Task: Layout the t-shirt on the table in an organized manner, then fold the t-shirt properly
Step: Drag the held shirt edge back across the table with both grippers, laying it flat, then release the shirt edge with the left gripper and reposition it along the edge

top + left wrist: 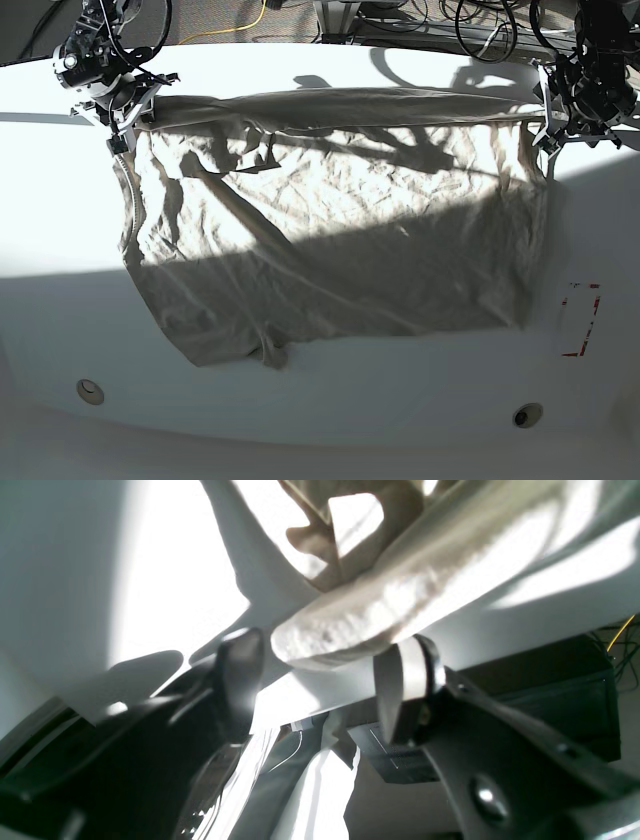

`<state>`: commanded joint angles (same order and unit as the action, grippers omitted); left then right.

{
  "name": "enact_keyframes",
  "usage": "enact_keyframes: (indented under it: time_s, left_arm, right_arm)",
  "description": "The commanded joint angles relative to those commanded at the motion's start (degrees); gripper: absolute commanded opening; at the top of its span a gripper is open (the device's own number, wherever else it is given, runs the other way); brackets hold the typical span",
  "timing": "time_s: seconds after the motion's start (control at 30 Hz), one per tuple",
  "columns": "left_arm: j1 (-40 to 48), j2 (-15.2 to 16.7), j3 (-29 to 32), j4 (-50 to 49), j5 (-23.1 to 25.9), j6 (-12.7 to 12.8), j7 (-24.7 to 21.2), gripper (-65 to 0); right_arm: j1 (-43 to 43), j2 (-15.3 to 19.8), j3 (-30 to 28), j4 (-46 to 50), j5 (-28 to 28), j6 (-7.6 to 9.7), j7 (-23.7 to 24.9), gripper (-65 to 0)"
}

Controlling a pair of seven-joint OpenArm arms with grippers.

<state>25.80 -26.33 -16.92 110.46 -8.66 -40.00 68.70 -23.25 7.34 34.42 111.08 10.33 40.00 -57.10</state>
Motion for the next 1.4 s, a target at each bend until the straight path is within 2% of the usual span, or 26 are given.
enact_keyframes:
  time_s: [0.03, 0.1, 0.2, 0.3, 0.57, 0.73, 1.0, 1.13, 1.4]
  left_arm:
    - [0.3, -0.3, 0.0, 0.0, 0.0, 0.0, 0.0, -17.8]
    - [1.4, -1.2, 0.0, 0.0, -0.4, 0.0, 0.0, -17.8]
    - [2.0, -1.5, 0.0, 0.1, -0.4, 0.0, 0.0, -18.3]
    - [2.1, -1.5, -0.1, 0.4, -0.4, 0.0, 0.0, -18.3]
    - [1.0, -3.2, -0.3, 2.0, -0.5, 0.0, 0.1, -18.5]
    - [-2.0, -3.3, -0.3, 3.4, -0.5, 0.0, 0.1, -18.5]
    - [-11.3, -3.2, -0.3, 3.2, -0.4, 0.0, 0.1, -18.5]
    - [-16.4, -2.9, -0.4, 3.1, -0.3, 0.0, 0.1, -18.6]
    - [-25.1, 2.0, -6.2, 3.1, 0.0, 0.0, 0.1, -18.6]
  right_arm:
    - [-0.3, 0.0, 0.3, 0.0, 0.1, 0.0, -0.1, -29.3]
    - [-1.1, 0.1, 1.0, 0.6, 1.3, 0.0, -0.4, -17.9]
    - [-1.6, 0.2, 1.2, 1.8, 3.3, 0.0, -1.1, -7.3]
    - [-2.2, 0.4, 1.3, 3.2, 5.3, 0.0, -1.3, -1.3]
    - [-1.0, 0.6, 1.2, 4.7, 10.1, 0.0, -1.3, -0.6]
    - [2.4, 2.7, 1.0, 4.3, 11.7, 0.0, -1.3, -0.6]
    - [9.5, 3.1, 0.7, 0.0, 11.5, 0.0, -1.3, -0.6]
    - [11.4, 4.0, -1.9, -3.5, 11.4, 0.0, -1.3, -0.6]
    - [11.4, 4.6, -5.5, -6.9, 11.9, 0.0, -1.3, -0.6]
